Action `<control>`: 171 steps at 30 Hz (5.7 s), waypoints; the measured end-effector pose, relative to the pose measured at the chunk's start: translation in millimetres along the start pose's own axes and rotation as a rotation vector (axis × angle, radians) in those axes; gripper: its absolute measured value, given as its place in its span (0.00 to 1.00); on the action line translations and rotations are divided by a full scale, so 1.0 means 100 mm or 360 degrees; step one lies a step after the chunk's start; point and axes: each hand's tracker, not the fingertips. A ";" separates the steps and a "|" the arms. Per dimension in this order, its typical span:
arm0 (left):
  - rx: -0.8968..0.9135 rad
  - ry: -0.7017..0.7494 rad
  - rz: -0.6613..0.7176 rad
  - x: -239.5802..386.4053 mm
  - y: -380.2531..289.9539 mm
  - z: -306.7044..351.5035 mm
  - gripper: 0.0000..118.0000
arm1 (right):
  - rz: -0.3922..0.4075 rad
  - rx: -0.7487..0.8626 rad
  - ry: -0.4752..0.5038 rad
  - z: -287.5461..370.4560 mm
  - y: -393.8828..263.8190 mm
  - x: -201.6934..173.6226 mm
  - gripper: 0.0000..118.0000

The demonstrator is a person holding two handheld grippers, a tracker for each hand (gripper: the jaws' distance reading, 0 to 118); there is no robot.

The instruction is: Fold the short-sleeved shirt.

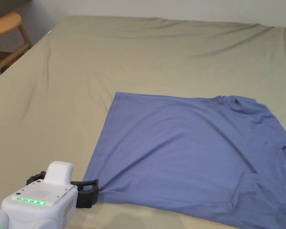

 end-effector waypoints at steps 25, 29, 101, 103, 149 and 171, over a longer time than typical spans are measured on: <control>-0.0330 0.0023 0.0035 0.16 -0.35 -0.36 0.54 | -0.0028 -0.0083 -0.0062 0.30 -0.16 0.02 0.00; -0.0336 0.0050 0.0033 0.21 -0.36 -0.47 0.89 | -0.0006 -0.0089 -0.0073 0.27 -0.13 0.04 0.00; -0.0082 -0.0144 0.0215 0.04 0.74 -0.59 0.05 | -0.0134 -0.0042 0.0168 -0.60 0.62 0.44 0.07; -0.0134 -0.0126 0.0187 0.07 0.89 -0.80 0.05 | -0.0141 -0.0118 0.0157 -0.86 0.77 0.42 0.07; -0.0119 0.0065 0.0034 0.36 0.68 -1.12 0.00 | 0.0035 0.0188 0.0031 -0.37 0.58 -0.08 0.01; -0.0314 0.0002 0.0161 0.41 0.73 -1.75 0.54 | 0.0063 0.0040 -0.0049 -0.44 0.47 0.10 0.01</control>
